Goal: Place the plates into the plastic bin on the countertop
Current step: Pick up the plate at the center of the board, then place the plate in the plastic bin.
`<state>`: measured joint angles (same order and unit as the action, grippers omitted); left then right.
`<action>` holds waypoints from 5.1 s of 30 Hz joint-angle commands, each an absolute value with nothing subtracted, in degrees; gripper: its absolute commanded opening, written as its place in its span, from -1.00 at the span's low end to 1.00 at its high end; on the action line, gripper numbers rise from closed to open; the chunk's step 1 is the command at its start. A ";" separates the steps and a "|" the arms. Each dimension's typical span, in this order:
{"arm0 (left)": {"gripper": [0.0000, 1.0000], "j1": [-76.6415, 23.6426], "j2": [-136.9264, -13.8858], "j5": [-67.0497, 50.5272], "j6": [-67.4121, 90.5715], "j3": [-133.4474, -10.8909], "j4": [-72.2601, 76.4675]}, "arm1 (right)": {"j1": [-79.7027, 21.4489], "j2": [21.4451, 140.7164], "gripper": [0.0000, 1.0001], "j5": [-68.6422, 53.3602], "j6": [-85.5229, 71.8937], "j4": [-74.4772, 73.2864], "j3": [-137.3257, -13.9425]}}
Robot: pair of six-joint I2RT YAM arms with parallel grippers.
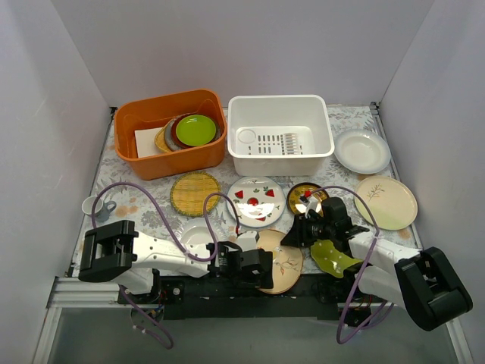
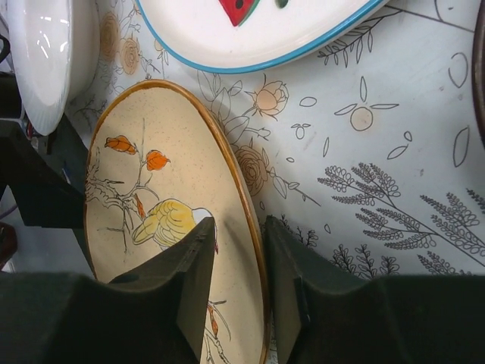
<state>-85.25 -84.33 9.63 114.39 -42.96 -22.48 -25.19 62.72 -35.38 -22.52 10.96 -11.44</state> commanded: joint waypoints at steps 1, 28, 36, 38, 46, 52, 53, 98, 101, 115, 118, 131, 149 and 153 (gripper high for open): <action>0.97 -85.34 -90.35 9.32 131.57 -42.10 -17.67 | -25.93 65.47 -0.21 -35.94 -22.06 10.98 -9.32; 0.96 -84.46 -94.83 8.08 127.01 -46.66 -20.47 | -26.02 57.40 -0.97 -37.01 -22.33 2.47 -15.55; 0.96 -85.08 -94.31 9.66 126.30 -48.52 -23.99 | -26.02 51.60 -0.97 -35.16 -22.24 -5.09 -20.12; 0.96 -85.34 -93.43 10.45 126.39 -48.60 -24.60 | -26.01 50.72 -0.97 -34.81 -22.24 -6.32 -20.48; 0.96 -86.92 -90.44 13.62 123.32 -51.23 -26.37 | -25.93 48.69 -0.97 -33.05 -21.88 -9.58 -22.32; 0.96 -88.50 -88.25 17.56 122.17 -55.80 -30.40 | -26.01 47.20 -0.97 -31.73 -21.71 -12.21 -23.47; 0.96 -88.85 -87.72 18.19 122.34 -56.16 -31.45 | -26.02 46.94 -0.97 -31.47 -21.62 -12.56 -23.90; 0.96 -90.62 -61.00 32.52 134.73 -54.67 -59.32 | -25.93 40.60 -0.97 -15.74 -19.25 -29.62 -49.99; 0.97 -90.70 -61.08 32.17 135.17 -53.97 -59.76 | -25.93 43.32 -0.97 -15.29 -18.20 -29.53 -53.68; 0.96 -90.70 -60.47 30.41 135.97 -49.31 -56.70 | -25.75 58.43 -0.97 -14.50 -13.36 -28.30 -69.68; 0.96 -90.70 -60.82 29.97 135.88 -48.60 -55.73 | -25.05 61.16 -0.97 -14.06 -12.83 -28.48 -73.54; 0.96 -90.70 -66.88 26.81 133.68 -49.13 -53.61 | -21.10 74.87 -0.97 -13.88 -10.37 -30.23 -89.46; 0.96 -90.79 -74.88 24.79 130.70 -52.12 -52.38 | -10.11 90.69 -0.97 -23.55 -14.50 -27.07 -102.82; 0.96 -90.62 -76.46 24.43 130.08 -53.00 -52.38 | -10.11 94.82 -0.97 -23.03 -15.47 -27.07 -105.55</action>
<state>-90.50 -75.70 24.45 114.45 -50.43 -53.04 -10.11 93.73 -19.46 -11.92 -34.48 -99.39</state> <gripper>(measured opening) 0.982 0.173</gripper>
